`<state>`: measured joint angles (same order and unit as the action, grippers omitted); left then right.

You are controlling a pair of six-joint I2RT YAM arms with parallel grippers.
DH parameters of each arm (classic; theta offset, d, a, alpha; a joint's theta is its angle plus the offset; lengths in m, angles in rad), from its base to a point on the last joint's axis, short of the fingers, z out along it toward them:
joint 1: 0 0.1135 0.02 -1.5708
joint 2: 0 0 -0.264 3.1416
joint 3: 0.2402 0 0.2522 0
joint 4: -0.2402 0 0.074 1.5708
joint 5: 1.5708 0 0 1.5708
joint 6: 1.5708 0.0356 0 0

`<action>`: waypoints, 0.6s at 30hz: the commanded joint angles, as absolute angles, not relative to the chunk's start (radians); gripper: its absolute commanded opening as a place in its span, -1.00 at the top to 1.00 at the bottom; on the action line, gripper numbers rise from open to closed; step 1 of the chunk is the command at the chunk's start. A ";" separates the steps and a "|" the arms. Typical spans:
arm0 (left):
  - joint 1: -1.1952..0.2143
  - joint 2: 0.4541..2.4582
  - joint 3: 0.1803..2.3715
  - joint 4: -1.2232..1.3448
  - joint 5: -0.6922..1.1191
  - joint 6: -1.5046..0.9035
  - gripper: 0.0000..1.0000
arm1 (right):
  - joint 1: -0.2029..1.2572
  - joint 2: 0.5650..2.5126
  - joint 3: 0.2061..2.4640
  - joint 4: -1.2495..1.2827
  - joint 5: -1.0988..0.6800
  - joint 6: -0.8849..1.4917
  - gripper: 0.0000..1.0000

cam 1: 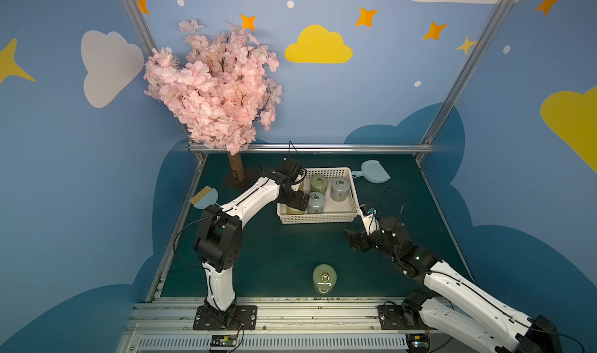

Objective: Take the tea canister out of the basket
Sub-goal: Pick up the tea canister from the basket.

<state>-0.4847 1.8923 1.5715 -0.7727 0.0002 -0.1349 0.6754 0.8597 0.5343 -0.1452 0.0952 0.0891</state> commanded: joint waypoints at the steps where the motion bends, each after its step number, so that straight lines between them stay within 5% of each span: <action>1: -0.486 1.917 1.601 -0.805 -0.015 -0.115 -1.00 | 0.672 0.864 0.538 -0.120 0.083 0.086 -0.97; 18: -0.486 2.011 1.650 -0.806 -0.023 -0.103 -0.92 | 0.672 0.868 0.541 -0.122 0.081 0.085 -0.97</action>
<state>-0.4847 1.9957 1.6291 -0.7860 -0.0193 -0.1150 0.6754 0.8646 0.5343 -0.1452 0.0860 0.0891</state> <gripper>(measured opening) 0.965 0.983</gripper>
